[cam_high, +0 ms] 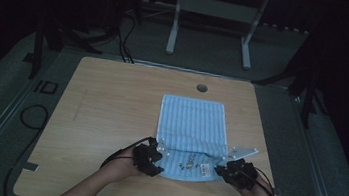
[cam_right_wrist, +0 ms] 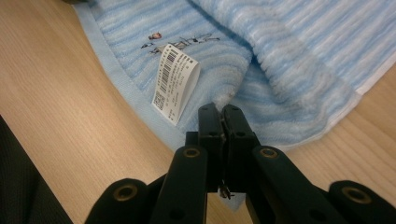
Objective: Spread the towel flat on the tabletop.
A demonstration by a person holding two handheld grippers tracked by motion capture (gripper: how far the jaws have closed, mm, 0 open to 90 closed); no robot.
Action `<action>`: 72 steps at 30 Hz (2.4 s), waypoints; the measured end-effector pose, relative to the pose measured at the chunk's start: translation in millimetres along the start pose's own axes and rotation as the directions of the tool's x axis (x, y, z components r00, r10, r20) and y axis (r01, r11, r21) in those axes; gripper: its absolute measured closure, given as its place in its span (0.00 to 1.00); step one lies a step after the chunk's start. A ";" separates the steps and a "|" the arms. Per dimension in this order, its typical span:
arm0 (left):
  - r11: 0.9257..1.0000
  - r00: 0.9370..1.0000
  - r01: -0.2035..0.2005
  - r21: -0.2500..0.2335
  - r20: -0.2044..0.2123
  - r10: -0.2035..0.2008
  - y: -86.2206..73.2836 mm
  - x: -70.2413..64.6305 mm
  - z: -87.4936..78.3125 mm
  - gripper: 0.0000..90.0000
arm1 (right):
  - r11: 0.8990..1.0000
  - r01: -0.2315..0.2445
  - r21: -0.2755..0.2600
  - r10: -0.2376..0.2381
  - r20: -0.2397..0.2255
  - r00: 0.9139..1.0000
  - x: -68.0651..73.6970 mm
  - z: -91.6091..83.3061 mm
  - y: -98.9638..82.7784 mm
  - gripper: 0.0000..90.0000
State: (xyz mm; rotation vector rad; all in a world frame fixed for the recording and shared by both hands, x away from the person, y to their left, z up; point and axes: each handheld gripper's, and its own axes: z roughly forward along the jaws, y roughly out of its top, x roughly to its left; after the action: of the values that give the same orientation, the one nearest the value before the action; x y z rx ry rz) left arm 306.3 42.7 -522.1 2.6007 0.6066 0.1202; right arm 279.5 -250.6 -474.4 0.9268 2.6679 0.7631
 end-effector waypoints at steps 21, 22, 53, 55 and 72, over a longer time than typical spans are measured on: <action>0.997 0.994 -0.053 -0.061 0.095 0.059 -1.1 -36.6 -91.6 0.92 | 0.996 0.059 -0.072 -0.056 0.040 0.998 23.3 -47.0 -0.1 0.96; 0.996 0.979 -0.091 -0.023 0.180 0.094 -11.9 -51.0 -96.3 0.92 | 0.996 0.059 -0.068 -0.060 -0.003 0.998 29.2 -52.1 -5.6 0.95; 0.988 0.989 0.143 -0.055 -0.030 -0.144 14.9 70.6 -22.5 0.53 | 0.990 -0.126 0.056 0.123 0.059 0.991 -91.7 53.5 40.1 0.60; 0.986 0.986 0.157 -0.052 -0.053 -0.159 15.9 79.8 -20.9 0.49 | 0.989 -0.128 0.068 0.124 0.064 0.990 -97.7 57.8 43.9 0.56; 0.974 0.973 0.203 -0.102 -0.094 -0.212 24.5 108.7 -9.8 0.36 | 0.985 -0.151 0.085 0.145 0.071 0.987 -122.4 72.4 58.1 0.43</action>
State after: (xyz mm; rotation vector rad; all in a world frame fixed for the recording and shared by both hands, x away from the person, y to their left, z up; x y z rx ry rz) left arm 412.0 75.0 -504.3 2.4371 0.8855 0.2123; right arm 430.7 -259.5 -500.2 1.1630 2.6187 0.6357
